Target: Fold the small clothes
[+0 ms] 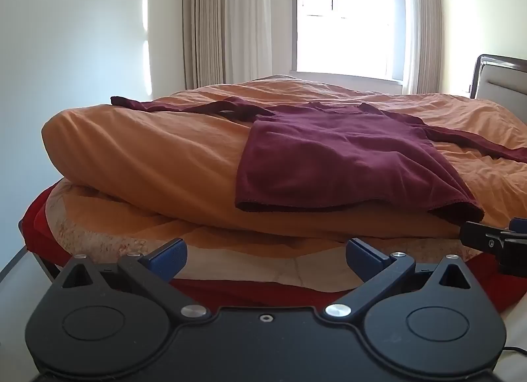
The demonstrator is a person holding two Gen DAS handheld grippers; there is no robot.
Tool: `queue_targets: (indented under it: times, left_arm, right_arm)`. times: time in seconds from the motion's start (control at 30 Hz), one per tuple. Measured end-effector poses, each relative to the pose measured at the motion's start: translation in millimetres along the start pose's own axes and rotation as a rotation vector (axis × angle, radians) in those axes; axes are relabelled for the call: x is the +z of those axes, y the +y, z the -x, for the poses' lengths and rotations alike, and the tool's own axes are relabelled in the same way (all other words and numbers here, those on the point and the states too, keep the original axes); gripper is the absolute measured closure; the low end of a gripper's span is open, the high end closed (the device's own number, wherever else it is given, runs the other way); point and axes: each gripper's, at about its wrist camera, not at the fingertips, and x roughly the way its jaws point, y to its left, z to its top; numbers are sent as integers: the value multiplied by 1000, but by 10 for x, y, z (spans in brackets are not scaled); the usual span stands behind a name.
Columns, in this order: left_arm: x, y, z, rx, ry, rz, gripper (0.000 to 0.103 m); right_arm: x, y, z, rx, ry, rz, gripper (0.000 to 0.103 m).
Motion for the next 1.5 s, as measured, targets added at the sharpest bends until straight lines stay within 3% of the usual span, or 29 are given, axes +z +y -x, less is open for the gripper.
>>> queue_targets:
  times: [1.5]
  left_arm:
    - [-11, 11, 22, -5, 3, 15, 1]
  right_arm:
    - [-42, -84, -52, -9, 18, -38, 0]
